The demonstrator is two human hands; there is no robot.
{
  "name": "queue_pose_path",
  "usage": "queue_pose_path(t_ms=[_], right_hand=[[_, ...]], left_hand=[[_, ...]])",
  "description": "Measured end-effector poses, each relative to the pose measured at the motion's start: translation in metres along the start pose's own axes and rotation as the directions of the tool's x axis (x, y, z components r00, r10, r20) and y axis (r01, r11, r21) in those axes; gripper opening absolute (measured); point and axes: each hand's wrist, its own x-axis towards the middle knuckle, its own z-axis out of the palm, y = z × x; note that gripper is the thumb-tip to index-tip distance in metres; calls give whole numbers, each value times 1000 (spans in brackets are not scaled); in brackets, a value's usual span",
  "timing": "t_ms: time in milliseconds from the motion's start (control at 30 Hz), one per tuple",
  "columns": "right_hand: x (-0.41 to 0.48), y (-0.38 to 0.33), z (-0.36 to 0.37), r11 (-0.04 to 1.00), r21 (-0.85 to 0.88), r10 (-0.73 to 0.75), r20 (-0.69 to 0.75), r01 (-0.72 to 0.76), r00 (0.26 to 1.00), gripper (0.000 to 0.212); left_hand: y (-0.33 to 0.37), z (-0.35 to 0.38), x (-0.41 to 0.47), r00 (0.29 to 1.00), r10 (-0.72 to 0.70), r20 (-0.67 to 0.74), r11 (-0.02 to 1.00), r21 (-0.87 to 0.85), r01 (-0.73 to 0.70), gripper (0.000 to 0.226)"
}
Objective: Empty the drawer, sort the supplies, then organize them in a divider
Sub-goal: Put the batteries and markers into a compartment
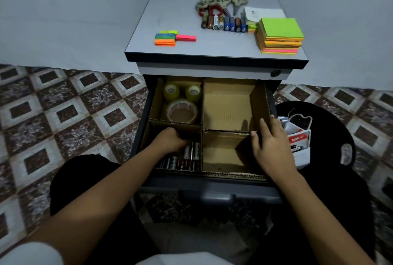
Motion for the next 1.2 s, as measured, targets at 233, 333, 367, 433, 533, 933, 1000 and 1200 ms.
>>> queue_pose_path(t_ms=[233, 333, 367, 433, 533, 933, 1000, 1200], right_hand=[[-1, -3, -2, 1000, -23, -1, 9, 1, 1000, 57], [-1, -3, -2, 1000, -28, -1, -1, 1, 1000, 57], [-1, -3, -2, 1000, -26, 2, -2, -2, 1000, 56], [-1, -4, -2, 1000, -18, 7, -2, -7, 1000, 57], [-1, -3, -2, 1000, -10, 8, -3, -8, 1000, 54], [14, -22, -37, 980, 157, -128, 51, 119, 990, 43], [28, -33, -50, 966, 189, -182, 21, 175, 983, 40], [80, -65, -88, 937, 224, -266, -39, 267, 963, 32]], left_hand=[[-6, -2, 2, 1000, -3, 21, 990, 139, 0, 12], [-7, -1, 1, 1000, -1, 22, 986, 166, -3, 16], [-7, -1, 1, 1000, 4, 21, 985, 171, -7, 16], [-7, -1, 1, 1000, 14, 16, 983, 185, -17, 16], [-7, -2, 0, 999, 41, 6, 977, 210, -41, 18], [31, -42, -52, 938, 332, 98, 920, 189, -345, 24], [48, -52, -57, 915, 397, 69, 895, 190, -403, 20], [106, -84, -48, 814, 563, -141, 821, 208, -532, 14]])
